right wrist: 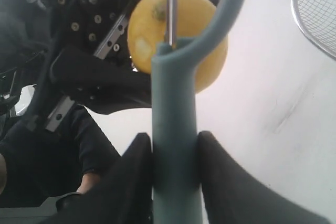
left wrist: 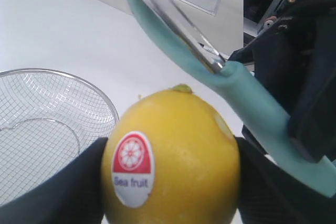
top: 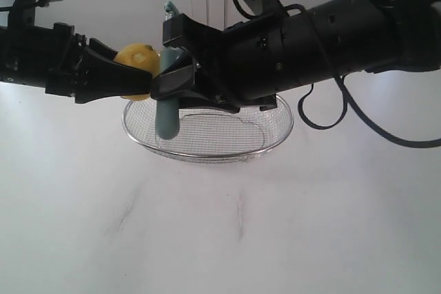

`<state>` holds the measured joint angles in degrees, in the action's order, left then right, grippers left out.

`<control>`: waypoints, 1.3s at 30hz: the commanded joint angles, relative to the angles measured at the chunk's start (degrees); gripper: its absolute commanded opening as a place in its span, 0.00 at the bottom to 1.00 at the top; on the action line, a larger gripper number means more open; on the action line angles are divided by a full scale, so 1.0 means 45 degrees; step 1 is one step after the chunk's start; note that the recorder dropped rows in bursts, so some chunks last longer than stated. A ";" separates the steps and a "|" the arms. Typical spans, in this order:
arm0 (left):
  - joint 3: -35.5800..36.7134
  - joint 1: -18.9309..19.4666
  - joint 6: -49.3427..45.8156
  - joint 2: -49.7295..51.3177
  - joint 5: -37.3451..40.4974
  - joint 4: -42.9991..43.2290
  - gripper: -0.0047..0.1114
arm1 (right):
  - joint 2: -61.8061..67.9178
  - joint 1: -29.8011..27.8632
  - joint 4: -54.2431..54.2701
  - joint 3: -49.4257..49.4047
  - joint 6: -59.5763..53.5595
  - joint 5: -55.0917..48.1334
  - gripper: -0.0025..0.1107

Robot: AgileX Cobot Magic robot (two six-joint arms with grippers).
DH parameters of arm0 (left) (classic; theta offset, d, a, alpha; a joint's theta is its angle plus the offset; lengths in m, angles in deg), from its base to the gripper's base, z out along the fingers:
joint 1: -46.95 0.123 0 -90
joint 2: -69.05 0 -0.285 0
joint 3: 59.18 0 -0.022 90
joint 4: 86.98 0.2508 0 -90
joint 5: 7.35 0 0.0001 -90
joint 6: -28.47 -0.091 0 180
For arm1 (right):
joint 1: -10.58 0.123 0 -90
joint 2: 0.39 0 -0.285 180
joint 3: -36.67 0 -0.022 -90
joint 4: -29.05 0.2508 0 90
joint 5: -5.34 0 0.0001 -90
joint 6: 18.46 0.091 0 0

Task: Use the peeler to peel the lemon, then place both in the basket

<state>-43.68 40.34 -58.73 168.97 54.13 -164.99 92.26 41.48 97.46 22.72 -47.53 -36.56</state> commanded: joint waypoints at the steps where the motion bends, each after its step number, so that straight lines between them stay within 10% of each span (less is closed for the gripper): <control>1: 0.0101 0.0021 -0.0030 -0.0172 0.0245 -0.0260 0.04 | -0.0165 -0.0016 -0.0313 0.0003 -0.0215 0.0203 0.02; 19: 0.0101 0.0021 -0.0030 -0.0172 0.0245 -0.0260 0.04 | -0.0165 -0.0016 -0.5908 0.0003 0.2902 0.0290 0.02; 39: 0.0101 0.0021 -0.0030 -0.0172 0.0222 -0.0259 0.04 | 0.1963 0.0012 -0.4835 0.0003 0.3202 -0.0571 0.02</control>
<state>-43.68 40.34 -58.84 168.97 54.13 -164.95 100.51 41.48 74.13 22.72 -33.00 -38.66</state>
